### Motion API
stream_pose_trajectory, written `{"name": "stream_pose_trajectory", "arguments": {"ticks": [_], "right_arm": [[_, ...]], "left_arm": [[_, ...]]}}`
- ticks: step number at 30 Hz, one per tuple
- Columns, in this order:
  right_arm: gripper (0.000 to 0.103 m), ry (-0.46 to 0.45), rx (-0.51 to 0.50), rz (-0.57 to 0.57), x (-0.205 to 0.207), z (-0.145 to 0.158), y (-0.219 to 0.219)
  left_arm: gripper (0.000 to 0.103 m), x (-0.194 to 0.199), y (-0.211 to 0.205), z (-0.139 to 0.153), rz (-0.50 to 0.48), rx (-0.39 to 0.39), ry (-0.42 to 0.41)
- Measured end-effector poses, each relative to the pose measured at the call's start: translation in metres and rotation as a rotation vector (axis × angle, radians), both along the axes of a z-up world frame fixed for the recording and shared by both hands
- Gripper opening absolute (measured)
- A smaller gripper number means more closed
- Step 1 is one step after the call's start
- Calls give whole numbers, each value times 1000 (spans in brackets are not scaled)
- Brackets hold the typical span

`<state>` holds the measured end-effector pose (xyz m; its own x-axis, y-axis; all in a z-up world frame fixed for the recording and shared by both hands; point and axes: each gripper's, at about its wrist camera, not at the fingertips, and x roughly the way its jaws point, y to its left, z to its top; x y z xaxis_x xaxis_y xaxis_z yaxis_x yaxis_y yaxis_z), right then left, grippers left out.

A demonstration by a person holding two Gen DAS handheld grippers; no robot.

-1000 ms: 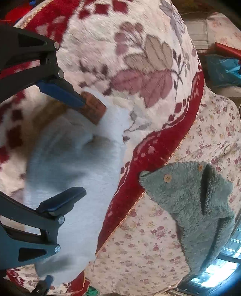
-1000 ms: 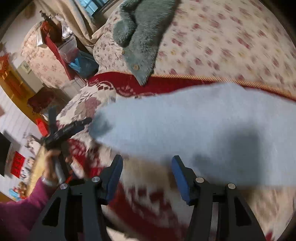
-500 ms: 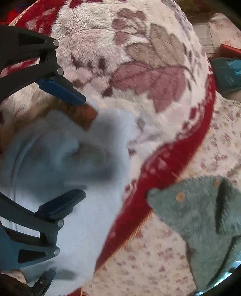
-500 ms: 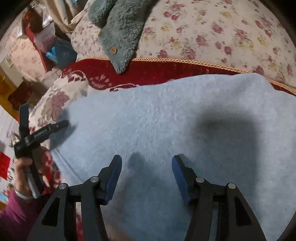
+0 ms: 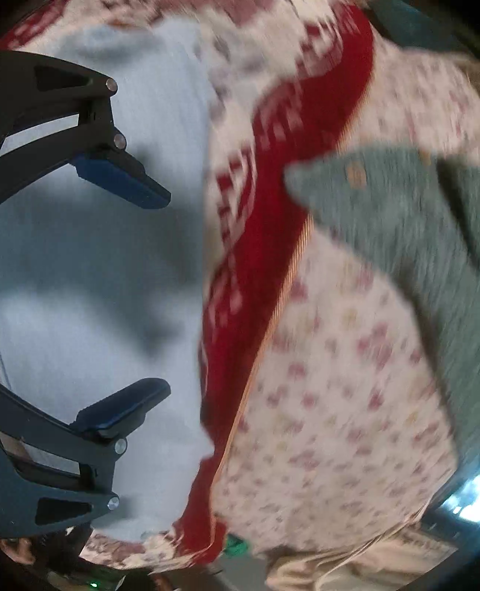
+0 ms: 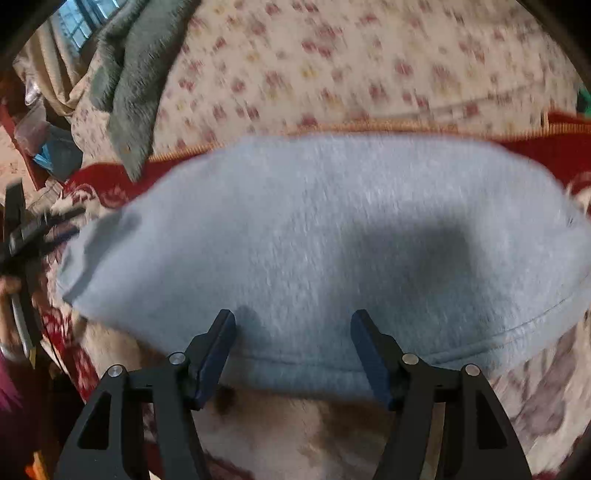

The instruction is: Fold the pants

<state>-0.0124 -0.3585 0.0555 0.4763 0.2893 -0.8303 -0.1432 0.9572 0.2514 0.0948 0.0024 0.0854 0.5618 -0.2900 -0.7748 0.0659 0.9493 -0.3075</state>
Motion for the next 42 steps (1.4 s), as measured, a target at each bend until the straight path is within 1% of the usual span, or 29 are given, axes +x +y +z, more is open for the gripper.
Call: {"name": "stream_pose_trajectory", "arguments": {"ticks": [2, 3, 5, 7, 9, 12, 14, 16, 19, 23, 24, 25, 29, 30, 31, 32, 34, 35, 36, 37, 39, 40, 42], "right_arm": [[70, -16, -5, 16, 2, 8, 4], [70, -32, 25, 28, 5, 15, 7], [71, -60, 53, 45, 13, 24, 10], [72, -94, 32, 50, 25, 31, 15], [72, -114, 34, 46, 36, 35, 16], [72, -108, 40, 26, 51, 34, 8], [72, -103, 30, 19, 57, 31, 3], [72, -91, 25, 11, 63, 27, -3], [73, -82, 22, 1, 67, 21, -14], [73, -55, 40, -12, 70, 11, -26], [73, -53, 50, -13, 69, 9, -28], [73, -53, 61, -12, 69, 8, -30], [73, -63, 75, -20, 66, 10, -35], [73, -69, 78, -25, 65, 11, -36], [73, -78, 82, -33, 62, 13, -38], [73, -91, 83, -42, 58, 16, -41], [73, -125, 73, -70, 48, 26, -50], [73, -136, 74, -84, 41, 31, -56], [73, -143, 77, -98, 35, 36, -62], [73, -152, 81, -116, 27, 42, -70], [73, -162, 94, -158, 10, 50, -89], [73, -156, 105, -174, 1, 53, -98], [75, -131, 127, -204, -18, 55, -114]], "left_arm": [[92, 16, -25, 2, -45, -9, 12], [92, 25, -37, 3, -65, -18, 16], [92, 44, -64, 5, -113, -43, 29], [92, 63, -91, 3, -161, -73, 54], [92, 80, -116, -1, -200, -85, 79], [92, 100, -154, -13, -264, -48, 105], [92, 111, -176, -26, -300, -12, 142], [92, 117, -189, -38, -324, 1, 183], [92, 120, -204, -49, -374, -32, 225], [92, 118, -223, -58, -454, -56, 279], [86, 118, -226, -58, -465, -60, 284], [77, 117, -230, -58, -476, -56, 283], [63, 120, -244, -58, -501, -42, 287], [49, 120, -248, -58, -504, -33, 284], [37, 120, -251, -57, -508, -27, 275], [33, 119, -253, -56, -518, -21, 264], [19, 113, -257, -50, -537, 10, 212], [15, 110, -256, -45, -537, 18, 183], [8, 109, -254, -41, -518, 33, 151], [8, 111, -248, -37, -489, 31, 131], [8, 118, -234, -36, -457, -45, 145], [8, 120, -230, -37, -444, -61, 151], [8, 117, -231, -40, -447, -42, 151]]}}
